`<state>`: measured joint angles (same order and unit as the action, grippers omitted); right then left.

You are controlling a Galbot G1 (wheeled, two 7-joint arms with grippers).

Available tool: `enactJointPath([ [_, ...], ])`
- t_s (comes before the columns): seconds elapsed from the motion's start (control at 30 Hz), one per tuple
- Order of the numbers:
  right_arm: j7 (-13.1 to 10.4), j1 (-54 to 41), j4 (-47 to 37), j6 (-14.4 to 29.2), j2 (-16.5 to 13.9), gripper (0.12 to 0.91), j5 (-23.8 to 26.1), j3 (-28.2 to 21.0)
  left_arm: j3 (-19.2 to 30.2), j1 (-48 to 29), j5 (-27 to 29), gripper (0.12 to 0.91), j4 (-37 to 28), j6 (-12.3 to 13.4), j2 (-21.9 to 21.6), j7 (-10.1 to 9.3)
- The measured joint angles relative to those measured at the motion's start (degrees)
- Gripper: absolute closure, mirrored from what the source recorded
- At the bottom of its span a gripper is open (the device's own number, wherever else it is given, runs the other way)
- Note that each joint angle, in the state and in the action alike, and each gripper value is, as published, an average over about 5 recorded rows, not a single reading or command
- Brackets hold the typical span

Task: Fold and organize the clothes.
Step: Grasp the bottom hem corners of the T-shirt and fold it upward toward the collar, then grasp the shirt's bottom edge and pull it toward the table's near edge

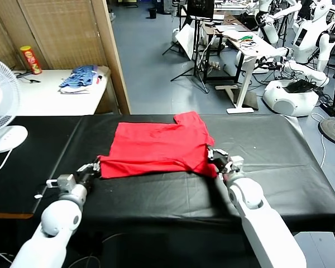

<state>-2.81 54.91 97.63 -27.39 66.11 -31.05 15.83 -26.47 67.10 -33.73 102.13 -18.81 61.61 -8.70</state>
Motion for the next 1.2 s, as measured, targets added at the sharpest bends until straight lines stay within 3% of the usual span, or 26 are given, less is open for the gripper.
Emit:
enactJointPath([
  [0.17, 0.4, 6.2, 6.8, -0.9, -2.5, 0.259, 0.8, 1.9, -0.5, 1.1, 0.4, 0.562, 0.6, -0.3, 0.0, 0.43],
  [0.27, 1.1, 9.5, 9.0, -0.7, -3.2, 0.231, 2.1, 2.5, -1.2, 2.4, 0.4, 0.397, 1.2, -0.6, -0.2, 0.97],
  [0.4, 1.4, 12.3, 10.1, -0.5, -3.2, 0.231, 3.2, 2.5, -1.9, 4.4, -1.4, 0.254, 1.6, -1.4, -0.3, 1.25],
  [0.6, 1.7, 13.8, 10.0, 0.3, -2.8, 0.406, 5.1, 2.3, -2.7, 5.3, -5.7, 0.233, 0.6, -2.6, -0.4, 1.31],
  [0.73, 1.8, 13.9, 9.9, 0.5, -2.9, 0.672, 5.6, 2.2, -2.7, 5.5, -6.5, 0.282, 0.1, -2.5, -0.4, 1.80],
  [0.87, 1.8, 13.5, 9.6, 0.5, -3.2, 0.859, 5.5, 2.1, -2.8, 5.8, -6.3, 0.480, -0.1, -2.4, -0.4, 2.07],
  [0.93, 1.6, 13.3, 9.6, 0.3, -3.5, 0.898, 4.8, 2.1, -2.7, 5.7, -6.2, 0.581, -0.2, -2.4, -0.4, 2.08],
  [1.1, -0.3, 12.8, 11.4, -2.3, -4.9, 0.903, 0.0, 2.7, -2.4, 5.7, -4.9, 0.824, -0.3, -2.7, -0.9, 2.21],
  [1.2, -1.9, 13.1, 12.8, -5.1, -6.1, 0.903, -3.9, 3.4, -2.1, 6.0, -2.4, 0.896, 0.2, -2.9, -1.6, 1.85],
])
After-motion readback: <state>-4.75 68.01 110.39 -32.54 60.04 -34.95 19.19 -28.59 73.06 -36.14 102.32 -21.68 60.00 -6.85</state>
